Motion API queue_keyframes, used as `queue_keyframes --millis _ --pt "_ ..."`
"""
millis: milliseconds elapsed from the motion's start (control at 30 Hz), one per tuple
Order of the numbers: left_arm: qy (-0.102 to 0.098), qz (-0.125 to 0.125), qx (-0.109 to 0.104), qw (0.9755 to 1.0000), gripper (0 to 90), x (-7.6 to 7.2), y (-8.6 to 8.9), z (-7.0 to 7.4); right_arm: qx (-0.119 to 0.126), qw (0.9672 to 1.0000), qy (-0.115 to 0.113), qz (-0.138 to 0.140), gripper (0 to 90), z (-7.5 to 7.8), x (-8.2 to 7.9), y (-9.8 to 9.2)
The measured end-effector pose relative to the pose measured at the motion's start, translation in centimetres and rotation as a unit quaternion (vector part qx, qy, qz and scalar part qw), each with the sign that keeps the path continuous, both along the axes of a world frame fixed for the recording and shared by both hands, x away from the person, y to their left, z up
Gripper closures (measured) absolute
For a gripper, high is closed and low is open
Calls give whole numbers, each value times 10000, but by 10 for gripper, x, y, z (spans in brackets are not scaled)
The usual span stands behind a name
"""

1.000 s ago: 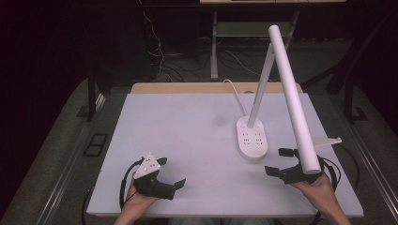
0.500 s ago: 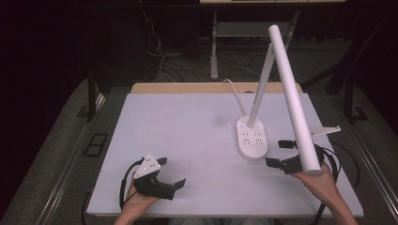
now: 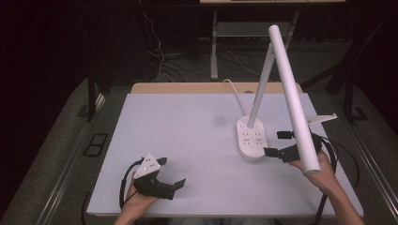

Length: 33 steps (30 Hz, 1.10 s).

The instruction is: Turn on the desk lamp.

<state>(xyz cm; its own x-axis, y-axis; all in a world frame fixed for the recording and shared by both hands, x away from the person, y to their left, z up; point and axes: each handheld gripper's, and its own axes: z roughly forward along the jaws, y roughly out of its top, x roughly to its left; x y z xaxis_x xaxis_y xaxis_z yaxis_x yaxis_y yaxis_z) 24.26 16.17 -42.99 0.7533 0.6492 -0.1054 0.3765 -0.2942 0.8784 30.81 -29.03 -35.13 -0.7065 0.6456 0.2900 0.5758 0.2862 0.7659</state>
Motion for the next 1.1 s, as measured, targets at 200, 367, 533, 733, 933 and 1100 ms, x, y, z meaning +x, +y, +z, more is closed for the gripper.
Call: queue_keyframes --millis 200,367,533,733,933,1100 --pt "12 5 8 10000 0 0 0 0 -43 10000 21 -6 5 3 10 2" --pt "19 4 6 10000 0 0 0 0 -41 10000 12 -21 5 5 19 2" --pt "21 -4 -10 10000 0 0 1 0 12 10000 41 -79 5 5 28 1" --pt "22 0 -2 10000 0 0 1 0 34 9999 15 -136 5 5 37 -2" --pt "22 -7 -9 10000 0 0 0 0 100 9998 49 -184 5 4 47 -5" --pt "22 -8 -12 10000 0 1 0 0 24 9997 87 -239 5 0 58 -8"
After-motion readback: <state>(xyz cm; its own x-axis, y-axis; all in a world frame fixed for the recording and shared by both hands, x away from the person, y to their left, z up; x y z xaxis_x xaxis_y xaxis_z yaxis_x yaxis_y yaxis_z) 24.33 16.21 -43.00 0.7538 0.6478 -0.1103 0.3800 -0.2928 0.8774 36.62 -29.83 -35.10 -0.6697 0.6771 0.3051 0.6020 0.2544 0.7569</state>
